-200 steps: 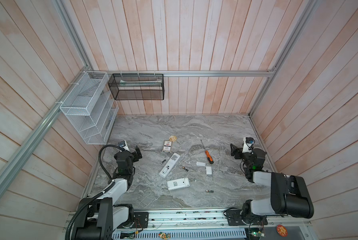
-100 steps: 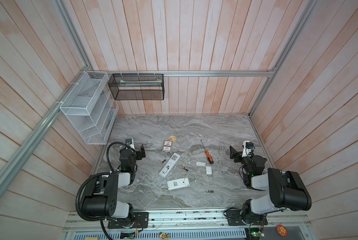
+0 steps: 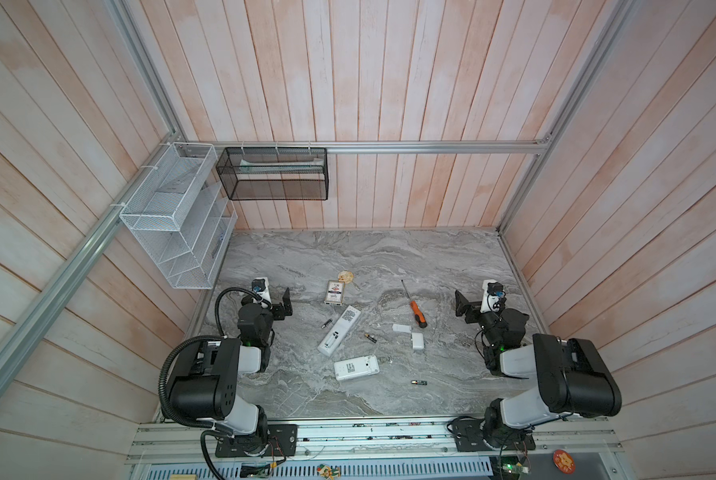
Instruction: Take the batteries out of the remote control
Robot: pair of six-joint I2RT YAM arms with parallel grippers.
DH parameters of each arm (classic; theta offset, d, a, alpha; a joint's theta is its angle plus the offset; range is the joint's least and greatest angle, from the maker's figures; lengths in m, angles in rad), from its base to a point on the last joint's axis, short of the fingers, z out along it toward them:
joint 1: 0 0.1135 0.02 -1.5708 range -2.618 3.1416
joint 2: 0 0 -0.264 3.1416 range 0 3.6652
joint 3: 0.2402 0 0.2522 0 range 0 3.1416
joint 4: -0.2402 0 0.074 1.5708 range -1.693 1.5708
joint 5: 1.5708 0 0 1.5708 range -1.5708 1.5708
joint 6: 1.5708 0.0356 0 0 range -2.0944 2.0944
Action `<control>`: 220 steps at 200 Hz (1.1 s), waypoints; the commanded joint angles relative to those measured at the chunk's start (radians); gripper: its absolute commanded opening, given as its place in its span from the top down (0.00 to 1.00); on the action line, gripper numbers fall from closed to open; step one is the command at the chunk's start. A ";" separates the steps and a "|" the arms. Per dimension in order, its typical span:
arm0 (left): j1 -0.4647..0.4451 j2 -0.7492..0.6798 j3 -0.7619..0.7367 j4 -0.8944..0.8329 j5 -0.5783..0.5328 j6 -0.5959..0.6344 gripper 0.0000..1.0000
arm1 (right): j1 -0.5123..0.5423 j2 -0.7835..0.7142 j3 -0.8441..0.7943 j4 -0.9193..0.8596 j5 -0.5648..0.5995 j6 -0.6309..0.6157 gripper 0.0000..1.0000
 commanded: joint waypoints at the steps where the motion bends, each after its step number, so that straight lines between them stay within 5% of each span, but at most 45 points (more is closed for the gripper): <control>1: 0.006 0.011 -0.003 0.050 0.010 0.012 0.00 | 0.023 0.002 0.027 -0.033 0.121 0.004 0.02; 220: 0.004 0.014 -0.002 0.054 0.007 0.015 0.00 | 0.038 0.001 0.027 -0.037 0.160 -0.004 0.02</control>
